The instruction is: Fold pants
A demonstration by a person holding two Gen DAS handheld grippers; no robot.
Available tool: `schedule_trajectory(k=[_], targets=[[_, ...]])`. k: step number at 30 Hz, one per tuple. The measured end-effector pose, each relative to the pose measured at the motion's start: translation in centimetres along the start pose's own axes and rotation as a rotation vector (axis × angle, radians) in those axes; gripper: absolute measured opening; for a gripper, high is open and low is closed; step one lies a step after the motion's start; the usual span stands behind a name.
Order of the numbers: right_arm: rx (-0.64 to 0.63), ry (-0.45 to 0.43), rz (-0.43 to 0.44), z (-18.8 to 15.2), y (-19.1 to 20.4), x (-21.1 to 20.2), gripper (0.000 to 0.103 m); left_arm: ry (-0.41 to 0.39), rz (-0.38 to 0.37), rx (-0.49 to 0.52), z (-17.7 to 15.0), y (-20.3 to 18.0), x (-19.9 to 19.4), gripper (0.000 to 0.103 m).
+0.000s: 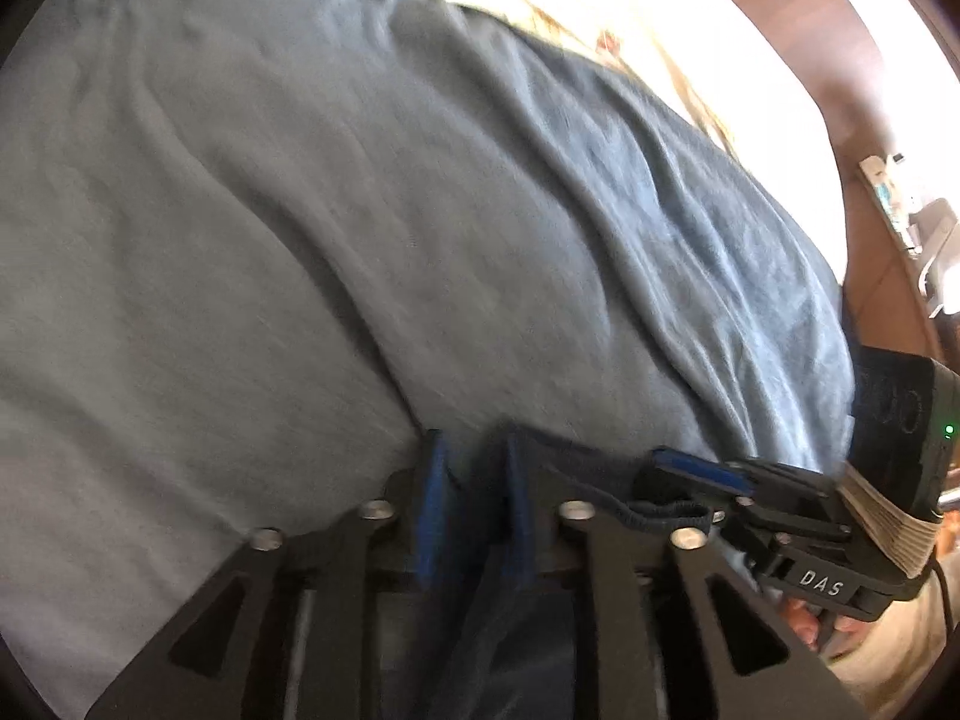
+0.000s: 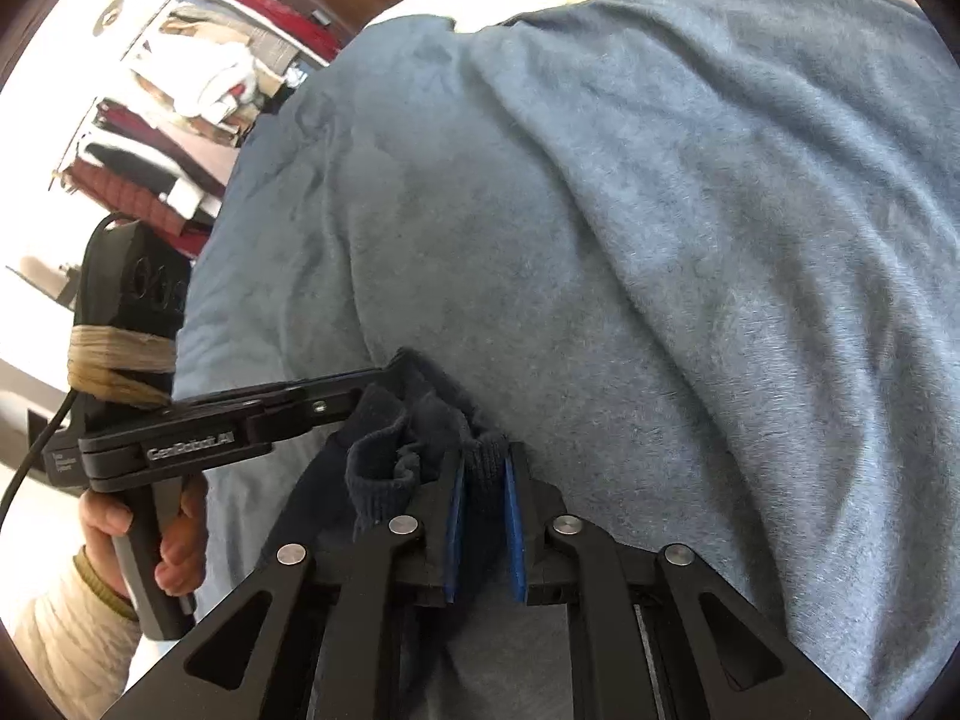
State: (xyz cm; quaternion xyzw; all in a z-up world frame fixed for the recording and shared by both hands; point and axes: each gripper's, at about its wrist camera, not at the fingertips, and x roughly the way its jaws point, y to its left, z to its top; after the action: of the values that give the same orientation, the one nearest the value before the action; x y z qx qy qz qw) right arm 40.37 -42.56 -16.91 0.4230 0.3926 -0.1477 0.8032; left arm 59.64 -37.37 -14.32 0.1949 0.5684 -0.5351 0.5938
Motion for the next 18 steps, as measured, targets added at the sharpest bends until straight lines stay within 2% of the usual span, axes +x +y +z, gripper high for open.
schedule_trajectory(k=[1,3,5,7,10,16,17,18], targets=[[-0.007,-0.017,-0.027,0.0,0.1,-0.4,0.018,-0.026,0.023,0.008,0.1,0.0,-0.7,0.038],[-0.023,-0.057,-0.099,0.1,0.1,-1.4,0.024,-0.054,0.038,0.027,0.2,-0.3,-2.1,0.038],[-0.039,-0.087,-0.129,0.2,0.4,-2.5,0.024,-0.041,0.032,0.081,-0.1,-1.0,-2.7,0.038],[-0.043,-0.096,-0.112,0.1,0.5,-3.6,0.024,-0.001,0.014,0.132,-0.8,-1.9,-2.7,0.038],[-0.013,-0.083,-0.016,-0.4,0.6,-4.6,0.024,0.068,-0.002,0.175,-1.9,-2.5,-2.0,0.038],[-0.015,-0.018,0.051,-1.9,1.3,-2.9,0.024,0.123,0.021,0.144,-3.1,-1.5,-0.4,0.037],[-0.011,-0.007,0.053,-2.0,1.3,-2.4,0.024,0.126,0.016,0.130,-3.3,-1.3,-0.3,0.034],[-0.009,0.005,0.042,-2.1,1.2,-1.9,0.024,0.128,0.006,0.116,-3.4,-1.1,-0.3,0.023]])
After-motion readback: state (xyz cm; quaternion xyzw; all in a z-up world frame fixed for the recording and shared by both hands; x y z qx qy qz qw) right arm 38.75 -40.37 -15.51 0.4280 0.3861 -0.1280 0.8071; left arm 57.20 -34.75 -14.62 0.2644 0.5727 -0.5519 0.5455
